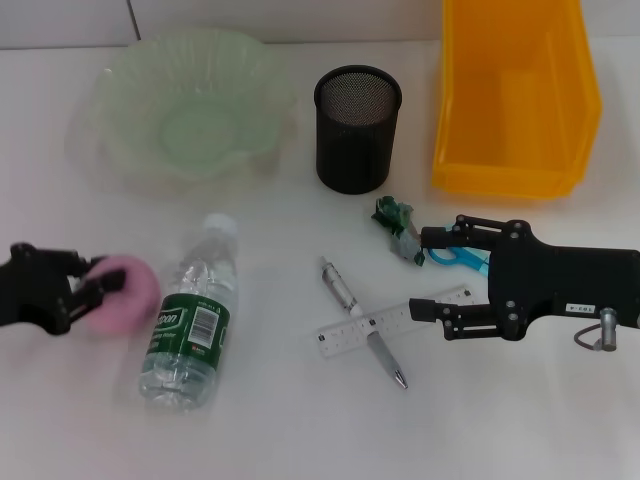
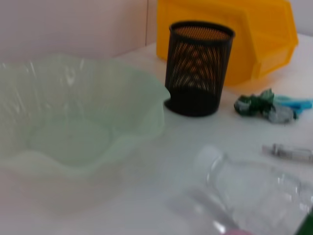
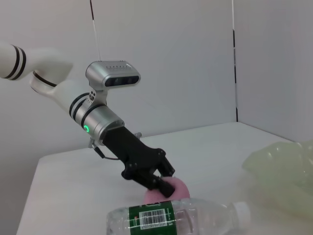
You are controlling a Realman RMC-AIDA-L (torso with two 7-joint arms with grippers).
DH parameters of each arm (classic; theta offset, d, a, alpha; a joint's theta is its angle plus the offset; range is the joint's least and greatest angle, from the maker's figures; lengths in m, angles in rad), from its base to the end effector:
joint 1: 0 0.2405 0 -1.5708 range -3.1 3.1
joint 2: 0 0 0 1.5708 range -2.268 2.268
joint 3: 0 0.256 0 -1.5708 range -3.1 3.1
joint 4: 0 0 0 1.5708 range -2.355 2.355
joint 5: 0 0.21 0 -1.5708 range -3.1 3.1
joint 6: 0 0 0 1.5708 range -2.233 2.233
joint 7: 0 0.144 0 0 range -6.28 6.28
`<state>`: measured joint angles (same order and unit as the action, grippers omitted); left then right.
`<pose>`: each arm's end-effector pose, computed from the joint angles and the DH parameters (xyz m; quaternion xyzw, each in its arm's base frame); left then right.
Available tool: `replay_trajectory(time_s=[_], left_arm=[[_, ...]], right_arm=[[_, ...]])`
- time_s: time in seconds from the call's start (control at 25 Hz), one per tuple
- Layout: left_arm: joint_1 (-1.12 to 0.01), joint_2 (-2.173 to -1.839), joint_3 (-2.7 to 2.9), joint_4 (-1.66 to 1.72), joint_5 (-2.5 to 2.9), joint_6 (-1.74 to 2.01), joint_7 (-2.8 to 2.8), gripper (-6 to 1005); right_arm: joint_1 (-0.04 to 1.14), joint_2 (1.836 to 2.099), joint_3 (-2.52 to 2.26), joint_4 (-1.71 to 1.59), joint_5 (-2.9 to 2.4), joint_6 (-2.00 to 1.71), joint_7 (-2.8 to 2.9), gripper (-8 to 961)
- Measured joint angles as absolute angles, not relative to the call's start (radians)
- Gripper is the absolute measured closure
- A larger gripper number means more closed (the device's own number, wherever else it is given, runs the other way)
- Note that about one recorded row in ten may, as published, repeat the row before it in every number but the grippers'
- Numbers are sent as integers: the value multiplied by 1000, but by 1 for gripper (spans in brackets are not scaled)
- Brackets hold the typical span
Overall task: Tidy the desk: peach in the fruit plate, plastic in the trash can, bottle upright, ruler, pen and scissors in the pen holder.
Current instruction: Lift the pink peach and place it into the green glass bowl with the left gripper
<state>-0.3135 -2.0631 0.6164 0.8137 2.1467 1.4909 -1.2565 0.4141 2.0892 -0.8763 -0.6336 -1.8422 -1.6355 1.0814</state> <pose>-0.3484 0.2814 0.0366 -0.9388 -0.2260 -0.1149 0.2333 0.2648 0.2868 -0.0214 -0.9534 0.0934 0.2686 0.1007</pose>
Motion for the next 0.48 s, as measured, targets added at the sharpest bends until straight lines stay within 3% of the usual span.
replay_trajectory(time_s=[0.24, 0.48], left_arm=[[-327, -2063, 594, 879, 1954, 1526, -1258, 804], [-474, -2071, 601, 802, 1850, 1428, -1259, 830]], right_arm=[[414, 2089, -876, -633, -1842, -1635, 1081, 120], [414, 2089, -877, -634, -1842, -1635, 1082, 121]])
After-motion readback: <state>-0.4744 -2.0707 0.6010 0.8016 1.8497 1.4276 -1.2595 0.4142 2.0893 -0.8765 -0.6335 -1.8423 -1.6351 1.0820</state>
